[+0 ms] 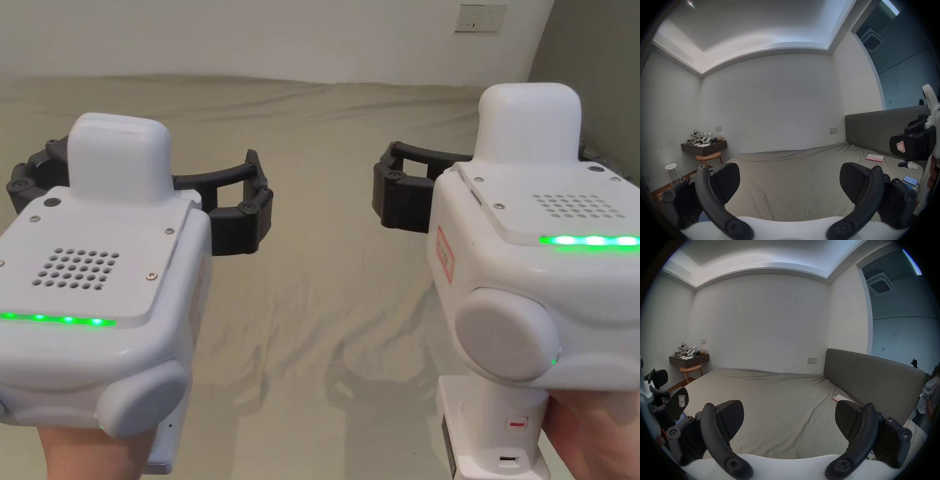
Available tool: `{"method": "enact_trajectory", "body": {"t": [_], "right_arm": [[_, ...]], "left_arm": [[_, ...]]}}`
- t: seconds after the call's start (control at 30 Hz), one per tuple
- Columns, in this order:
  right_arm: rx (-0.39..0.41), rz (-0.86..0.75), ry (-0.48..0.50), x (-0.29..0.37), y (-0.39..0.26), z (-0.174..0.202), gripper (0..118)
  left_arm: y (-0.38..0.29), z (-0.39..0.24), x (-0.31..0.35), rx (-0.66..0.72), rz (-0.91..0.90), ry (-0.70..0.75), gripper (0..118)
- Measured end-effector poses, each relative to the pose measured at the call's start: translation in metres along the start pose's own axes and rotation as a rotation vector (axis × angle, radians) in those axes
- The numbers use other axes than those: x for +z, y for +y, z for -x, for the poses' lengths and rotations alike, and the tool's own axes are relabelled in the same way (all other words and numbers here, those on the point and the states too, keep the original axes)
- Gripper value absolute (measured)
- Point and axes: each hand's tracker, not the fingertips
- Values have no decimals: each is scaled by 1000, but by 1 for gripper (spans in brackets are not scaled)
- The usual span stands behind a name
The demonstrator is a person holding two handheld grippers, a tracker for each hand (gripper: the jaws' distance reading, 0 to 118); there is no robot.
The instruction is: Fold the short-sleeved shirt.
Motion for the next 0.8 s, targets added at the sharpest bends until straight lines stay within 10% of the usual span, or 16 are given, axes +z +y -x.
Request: {"method": "enact_trajectory", "body": {"t": [0.6, 0.8], "right_arm": [[-56, -12, 68, -3, -10, -5, 115], [76, -152, 56, 1, -19, -5, 115]], "left_arm": [[-1, -8, 0, -37, 4, 3, 118], [-4, -11, -1, -44, 4, 10, 118]]}}
